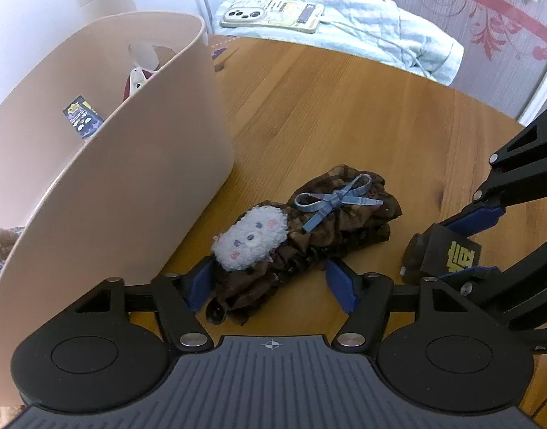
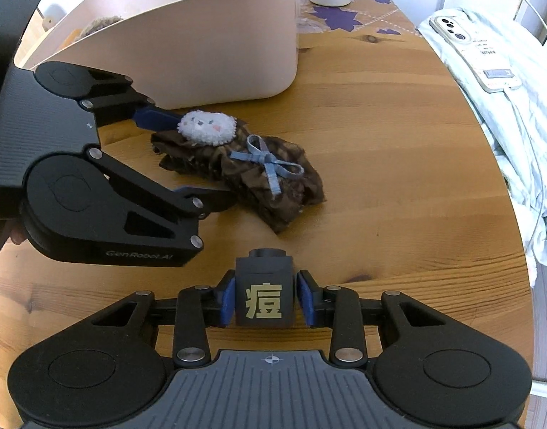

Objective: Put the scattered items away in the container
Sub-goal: 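Grasp the brown ruffled bear-face scrunchie with left tool while right tool holds the cube, then lift the scrunchie and cube box and carry them over the basket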

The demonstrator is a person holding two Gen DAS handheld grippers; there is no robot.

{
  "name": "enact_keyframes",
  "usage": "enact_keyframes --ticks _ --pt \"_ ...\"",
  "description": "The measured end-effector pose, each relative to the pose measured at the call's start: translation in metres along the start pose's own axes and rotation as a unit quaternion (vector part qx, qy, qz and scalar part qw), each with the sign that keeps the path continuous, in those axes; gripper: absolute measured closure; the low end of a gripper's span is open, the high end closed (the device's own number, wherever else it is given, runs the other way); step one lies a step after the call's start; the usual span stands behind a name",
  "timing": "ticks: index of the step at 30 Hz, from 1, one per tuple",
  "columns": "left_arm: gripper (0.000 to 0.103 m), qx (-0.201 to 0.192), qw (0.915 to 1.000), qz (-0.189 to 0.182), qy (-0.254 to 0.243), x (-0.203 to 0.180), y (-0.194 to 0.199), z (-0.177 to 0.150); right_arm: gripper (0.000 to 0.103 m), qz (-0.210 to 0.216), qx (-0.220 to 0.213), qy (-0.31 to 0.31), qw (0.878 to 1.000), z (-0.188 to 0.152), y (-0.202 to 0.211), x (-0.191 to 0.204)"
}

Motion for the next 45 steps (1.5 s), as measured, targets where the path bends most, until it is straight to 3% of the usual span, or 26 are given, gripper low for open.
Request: enact_keyframes --ticks 1,3,6,21,36,45 --pt "0.053 -0.001 0.9999 -0.009 0.004 0.000 0.001 0.000 0.063 0.000 0.000 0.001 1.000 0.000 0.000 -0.001" --pt "0.065 0.003 0.9997 -0.024 0.010 -0.001 0.001 -0.001 0.064 0.001 -0.001 -0.001 1.000 -0.001 0.001 -0.001" --pt "0.065 0.014 0.9993 -0.032 0.012 -0.004 0.002 -0.001 0.074 0.002 -0.003 -0.006 1.000 -0.002 0.002 -0.001" --pt "0.066 -0.002 0.9986 -0.036 0.039 -0.006 0.047 -0.023 0.074 0.010 -0.013 -0.010 1.000 -0.012 0.017 0.000" --pt "0.066 -0.054 0.9932 0.008 0.103 0.037 0.118 -0.040 0.074 0.028 -0.072 0.028 0.997 -0.001 0.070 0.036" --pt "0.066 -0.101 0.9820 0.049 0.152 0.084 0.163 -0.038 0.074 0.039 -0.131 0.051 0.989 0.059 0.098 0.043"
Point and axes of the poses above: each gripper's, at about its wrist camera, not at the fingertips, and y roughly against the way its jaws point, x to its left, z to its top, the point moved 4 cm from there along -y, roughly the way its jaws point, and after that the axes turned 8 degrees about z, right-handed, at the moved point
